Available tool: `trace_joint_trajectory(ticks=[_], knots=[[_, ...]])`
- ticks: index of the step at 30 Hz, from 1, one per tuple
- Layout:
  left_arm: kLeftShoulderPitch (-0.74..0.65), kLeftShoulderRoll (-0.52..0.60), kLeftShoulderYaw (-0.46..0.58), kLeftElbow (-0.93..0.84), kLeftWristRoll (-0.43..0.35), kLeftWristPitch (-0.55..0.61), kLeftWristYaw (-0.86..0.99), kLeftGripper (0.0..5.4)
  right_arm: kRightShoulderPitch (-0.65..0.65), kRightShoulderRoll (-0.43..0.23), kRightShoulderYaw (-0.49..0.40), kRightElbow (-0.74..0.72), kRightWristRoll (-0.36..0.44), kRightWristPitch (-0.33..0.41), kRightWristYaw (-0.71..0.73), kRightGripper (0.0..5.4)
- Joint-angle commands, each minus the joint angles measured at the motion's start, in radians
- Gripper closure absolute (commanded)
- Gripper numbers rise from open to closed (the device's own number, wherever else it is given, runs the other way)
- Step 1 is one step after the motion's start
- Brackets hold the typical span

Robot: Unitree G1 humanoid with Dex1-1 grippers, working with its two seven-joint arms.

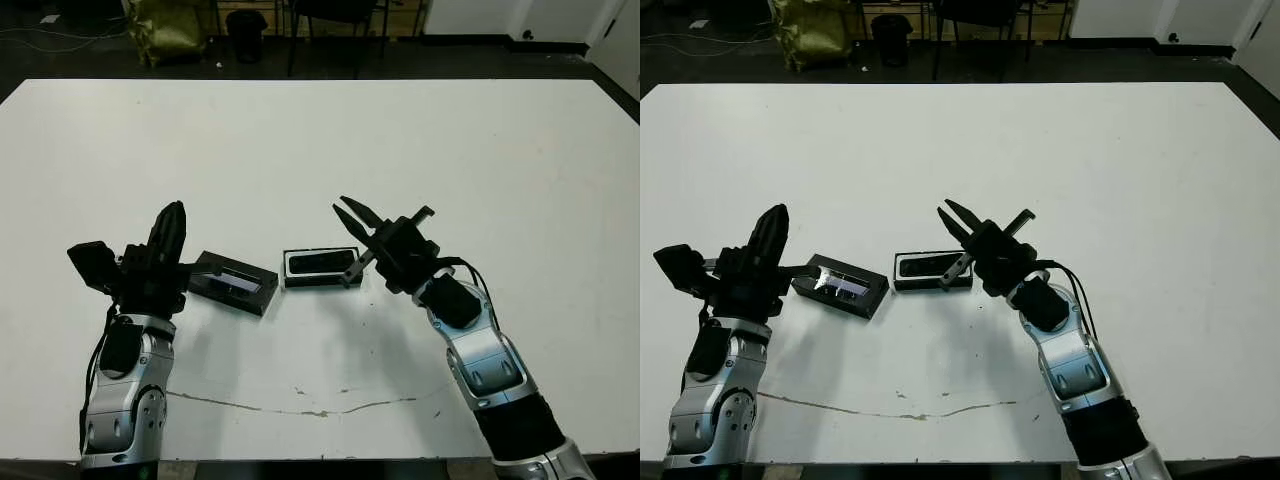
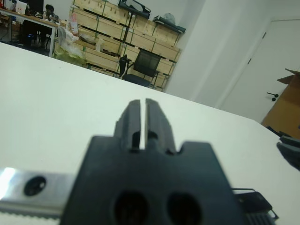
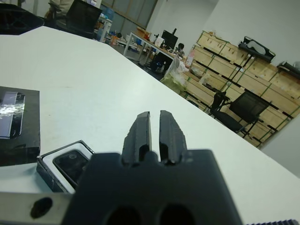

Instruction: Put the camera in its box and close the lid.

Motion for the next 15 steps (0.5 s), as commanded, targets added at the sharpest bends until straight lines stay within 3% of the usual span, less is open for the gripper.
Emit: trace_joint_trajectory(ticks=[1, 9, 15], knots=[[0.01, -0.002, 0.0, 0.008, 0.009, 0.012, 0.015, 5.4, -0.008, 0.011, 0.012, 0.029, -0.03, 0.067, -0.031, 5.39], [0.011, -0.003, -0.002, 0.008, 0.01, 0.006, 0.018, 5.4, -0.012, 0.052, 0.051, 0.044, -0.084, 0.207, -0.072, 5.39], [0.013, -0.001, -0.002, 0.006, 0.008, 0.012, 0.018, 5.4, 0.008, 0.067, 0.08, 0.067, -0.106, 0.253, -0.087, 5.39]])
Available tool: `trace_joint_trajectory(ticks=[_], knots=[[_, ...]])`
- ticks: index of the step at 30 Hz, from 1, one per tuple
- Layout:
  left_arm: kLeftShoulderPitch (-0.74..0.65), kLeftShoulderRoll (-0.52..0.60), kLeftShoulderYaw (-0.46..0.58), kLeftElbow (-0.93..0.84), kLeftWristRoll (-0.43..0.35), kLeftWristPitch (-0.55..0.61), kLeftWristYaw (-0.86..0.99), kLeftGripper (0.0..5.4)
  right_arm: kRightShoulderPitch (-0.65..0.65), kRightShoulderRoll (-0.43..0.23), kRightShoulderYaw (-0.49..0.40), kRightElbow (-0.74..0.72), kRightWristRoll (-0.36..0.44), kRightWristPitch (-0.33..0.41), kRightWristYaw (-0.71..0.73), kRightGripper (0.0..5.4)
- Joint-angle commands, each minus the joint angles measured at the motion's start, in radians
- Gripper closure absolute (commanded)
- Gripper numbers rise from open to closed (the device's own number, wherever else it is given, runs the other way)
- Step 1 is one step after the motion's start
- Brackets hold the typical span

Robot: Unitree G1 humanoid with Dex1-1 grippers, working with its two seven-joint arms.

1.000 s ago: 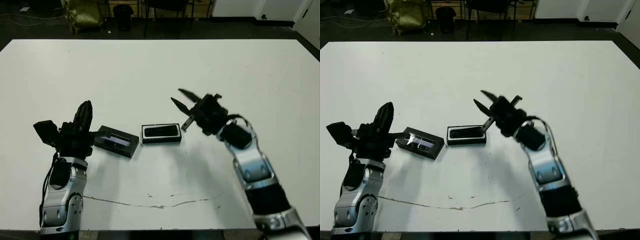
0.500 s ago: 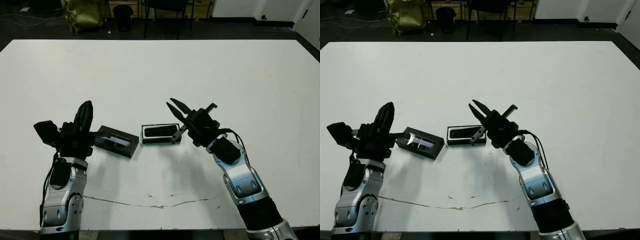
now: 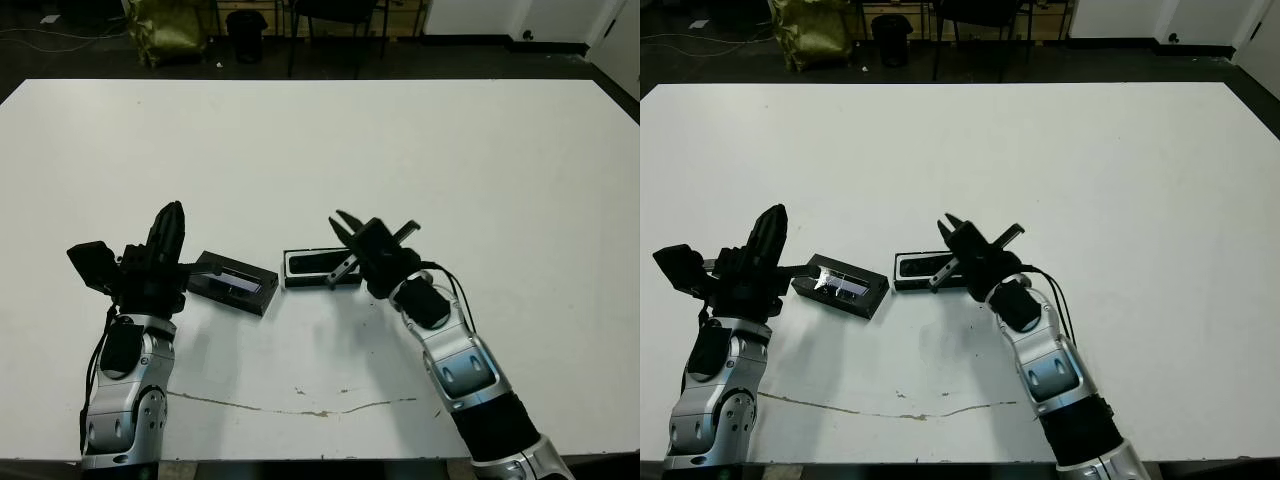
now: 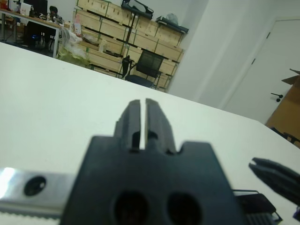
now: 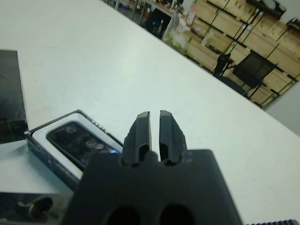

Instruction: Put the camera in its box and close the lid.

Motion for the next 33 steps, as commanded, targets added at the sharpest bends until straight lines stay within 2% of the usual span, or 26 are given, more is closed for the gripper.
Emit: trace_joint_trajectory(ticks=[1, 5, 9, 16, 26, 29, 33], knots=[[0.012, 0.001, 0.0, 0.009, 0.005, 0.012, 0.005, 5.4, 0.024, -0.003, 0.017, 0.031, -0.016, 0.036, -0.014, 5.39], [0.016, -0.002, -0.001, -0.003, 0.007, 0.027, 0.019, 5.4, 0.047, -0.012, 0.036, 0.052, -0.024, 0.044, -0.007, 5.39], [0.016, -0.004, -0.001, 0.001, 0.007, 0.018, 0.019, 5.4, 0.066, -0.02, 0.047, 0.056, -0.03, 0.09, 0.002, 5.39], [0.02, -0.008, 0.004, 0.002, -0.002, 0.018, 0.018, 5.4, 0.104, -0.047, 0.044, 0.097, -0.042, 0.07, -0.015, 5.39], [0.018, -0.01, 0.002, 0.015, 0.007, -0.003, 0.006, 5.4, 0.133, -0.059, 0.023, 0.082, -0.037, 0.104, -0.023, 5.39], [0.018, -0.01, 0.002, 0.014, 0.01, 0.001, 0.01, 5.4, 0.146, -0.062, 0.014, 0.039, -0.024, 0.068, -0.02, 5.39], [0.015, -0.006, 0.007, 0.026, 0.002, -0.008, -0.006, 5.4, 0.174, -0.048, -0.045, -0.045, 0.077, -0.043, -0.011, 5.39]])
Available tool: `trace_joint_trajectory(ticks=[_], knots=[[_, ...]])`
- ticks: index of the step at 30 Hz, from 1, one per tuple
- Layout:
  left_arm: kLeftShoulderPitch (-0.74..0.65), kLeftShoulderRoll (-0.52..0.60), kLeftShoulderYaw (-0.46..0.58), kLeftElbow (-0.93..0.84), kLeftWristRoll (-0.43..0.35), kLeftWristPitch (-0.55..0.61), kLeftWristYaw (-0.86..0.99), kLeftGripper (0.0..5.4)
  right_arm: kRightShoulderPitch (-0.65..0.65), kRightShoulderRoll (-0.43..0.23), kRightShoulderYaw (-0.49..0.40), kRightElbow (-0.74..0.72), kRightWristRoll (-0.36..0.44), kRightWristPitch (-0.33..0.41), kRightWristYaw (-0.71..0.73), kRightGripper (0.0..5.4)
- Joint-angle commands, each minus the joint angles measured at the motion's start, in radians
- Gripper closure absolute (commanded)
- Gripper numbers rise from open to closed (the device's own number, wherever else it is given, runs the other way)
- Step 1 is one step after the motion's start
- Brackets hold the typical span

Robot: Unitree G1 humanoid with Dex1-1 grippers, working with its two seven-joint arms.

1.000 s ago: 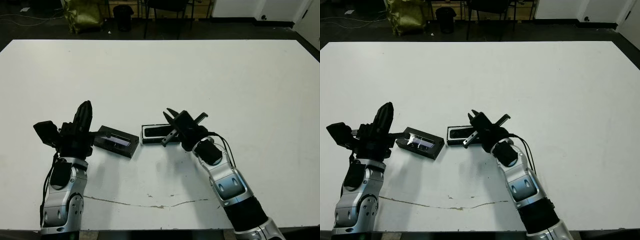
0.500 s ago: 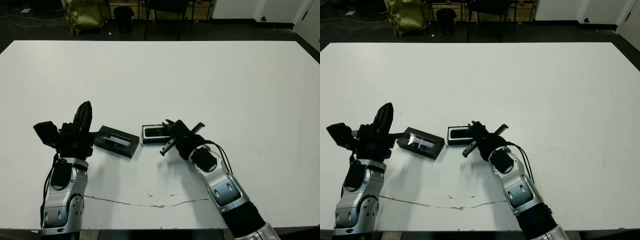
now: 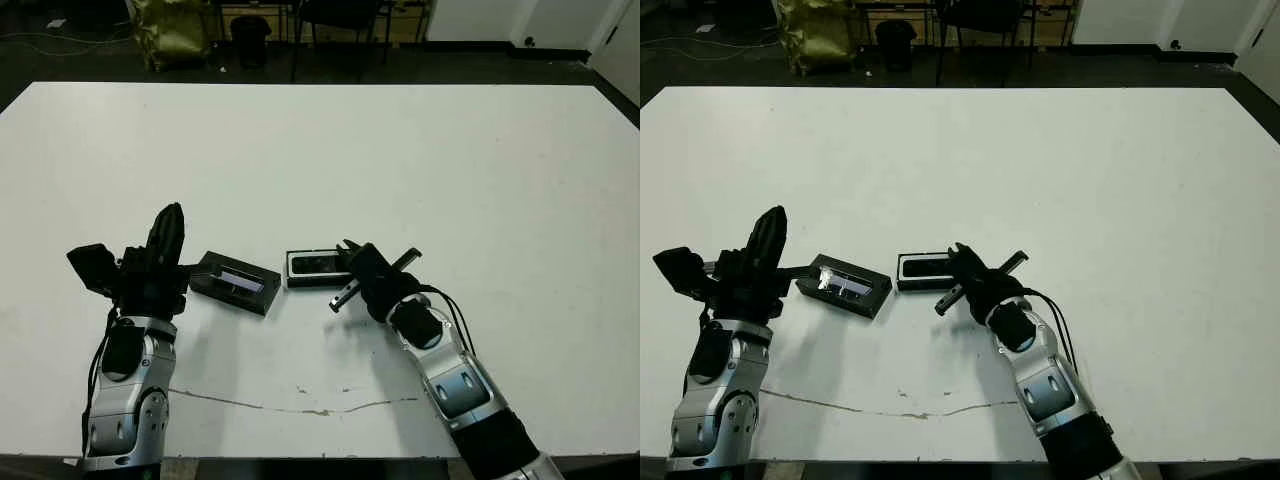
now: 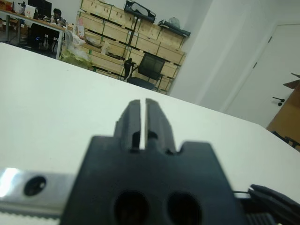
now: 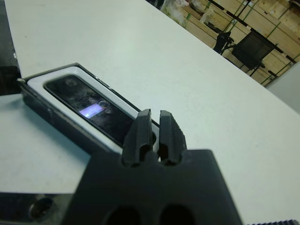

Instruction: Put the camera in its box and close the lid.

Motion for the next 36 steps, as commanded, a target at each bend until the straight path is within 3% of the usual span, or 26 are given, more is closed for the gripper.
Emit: trace_joint_trajectory(ticks=[1, 8, 12, 16, 26, 32, 36], knots=[[0.008, 0.008, 0.006, 0.028, 0.0, -0.006, -0.012, 5.4, 0.05, -0.009, -0.047, -0.04, 0.073, -0.059, 0.015, 5.39], [0.009, 0.005, 0.007, 0.028, 0.011, -0.016, -0.006, 5.4, 0.062, -0.02, -0.175, -0.231, 0.234, -0.145, 0.036, 5.39], [0.007, 0.007, 0.009, 0.016, 0.001, 0.007, -0.002, 5.4, 0.091, -0.023, -0.252, -0.328, 0.321, -0.143, 0.032, 5.39], [0.006, 0.019, 0.007, 0.01, 0.018, 0.008, -0.001, 5.4, 0.122, -0.047, -0.32, -0.407, 0.357, -0.101, 0.014, 5.39], [-0.023, 0.077, 0.046, -0.021, 0.01, 0.059, 0.001, 5.4, 0.196, -0.148, -0.455, -0.304, 0.454, -0.096, 0.077, 5.39], [-0.057, 0.166, 0.061, -0.019, 0.05, 0.063, -0.03, 5.4, 0.227, -0.179, -0.473, -0.195, 0.457, -0.214, 0.143, 5.39], [-0.114, 0.288, 0.08, 0.045, 0.059, 0.037, -0.146, 5.4, 0.246, -0.179, -0.47, -0.14, 0.461, -0.28, 0.169, 5.39]])
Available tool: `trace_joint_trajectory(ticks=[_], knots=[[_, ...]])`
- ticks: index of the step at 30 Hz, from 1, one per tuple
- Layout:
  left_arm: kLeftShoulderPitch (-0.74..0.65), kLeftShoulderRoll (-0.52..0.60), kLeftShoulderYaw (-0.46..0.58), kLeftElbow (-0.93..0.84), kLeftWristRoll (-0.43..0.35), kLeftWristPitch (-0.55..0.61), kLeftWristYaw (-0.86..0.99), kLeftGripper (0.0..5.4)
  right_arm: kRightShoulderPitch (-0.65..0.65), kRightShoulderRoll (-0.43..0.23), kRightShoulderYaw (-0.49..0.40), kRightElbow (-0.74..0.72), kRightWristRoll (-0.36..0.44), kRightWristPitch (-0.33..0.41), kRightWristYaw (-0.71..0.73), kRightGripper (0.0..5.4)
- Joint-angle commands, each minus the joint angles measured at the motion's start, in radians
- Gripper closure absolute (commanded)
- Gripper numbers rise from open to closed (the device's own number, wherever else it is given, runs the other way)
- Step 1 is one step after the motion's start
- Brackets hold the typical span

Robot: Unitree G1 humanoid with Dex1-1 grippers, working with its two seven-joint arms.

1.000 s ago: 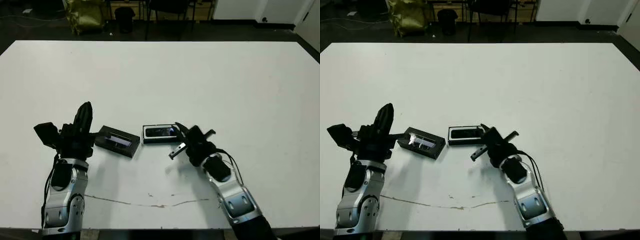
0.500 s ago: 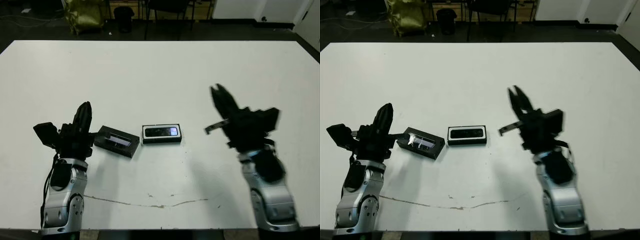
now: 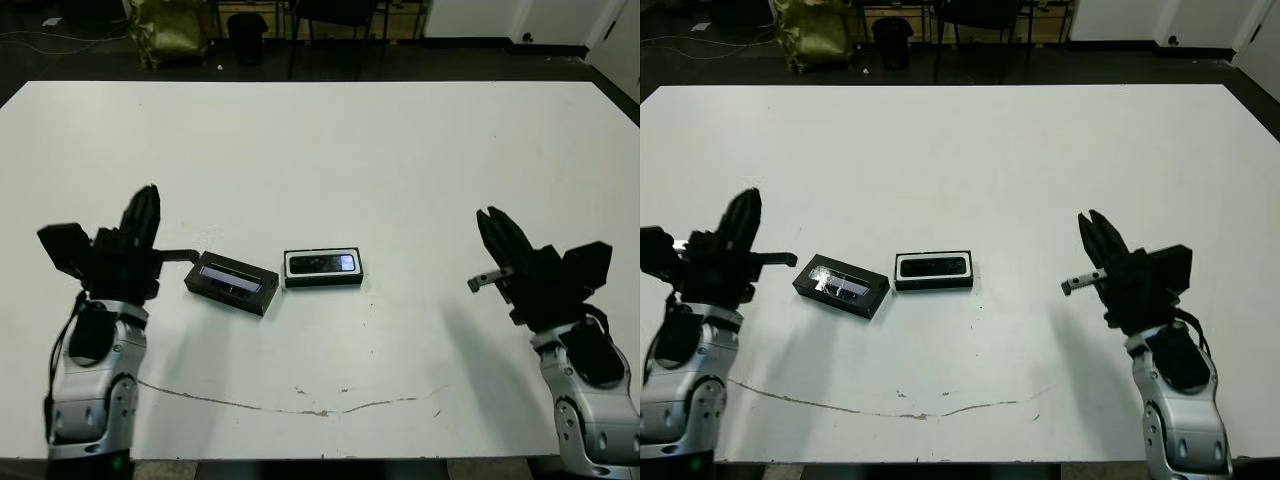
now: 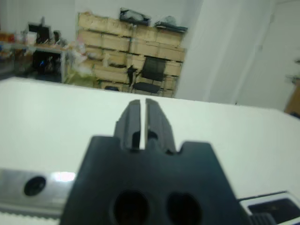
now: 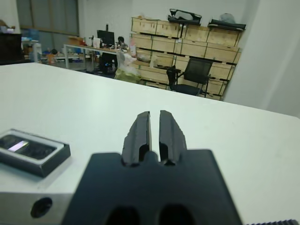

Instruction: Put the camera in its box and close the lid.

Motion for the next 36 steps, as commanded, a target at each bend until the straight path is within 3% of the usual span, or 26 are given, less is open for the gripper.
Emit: trace_joint_trajectory(ticks=[1, 6, 13, 20, 29, 36], knots=[[-0.045, 0.104, 0.016, 0.049, 0.02, 0.009, -0.07, 5.4, 0.024, -0.011, -0.002, 0.046, 0.011, -0.029, 0.026, 5.39], [-0.137, 0.276, -0.013, 0.053, 0.043, 0.145, -0.171, 5.4, 0.046, 0.015, 0.014, 0.036, 0.007, -0.009, 0.002, 5.39], [-0.351, 0.52, -0.163, 0.074, 0.122, 0.354, -0.409, 5.4, 0.058, 0.023, 0.053, -0.01, -0.022, 0.018, -0.04, 5.39], [-0.591, 0.551, -0.353, 0.2, 0.2, 0.379, -0.63, 5.4, 0.059, 0.018, 0.065, -0.069, -0.031, 0.085, -0.069, 5.39], [-0.802, 0.53, -0.604, 0.469, 0.429, 0.159, -0.855, 5.4, 0.057, 0.009, 0.053, -0.115, -0.026, 0.145, -0.081, 5.39], [-0.86, 0.491, -0.611, 0.725, 0.431, -0.029, -1.012, 5.4, 0.066, 0.01, 0.047, -0.119, -0.029, 0.152, -0.083, 5.39]])
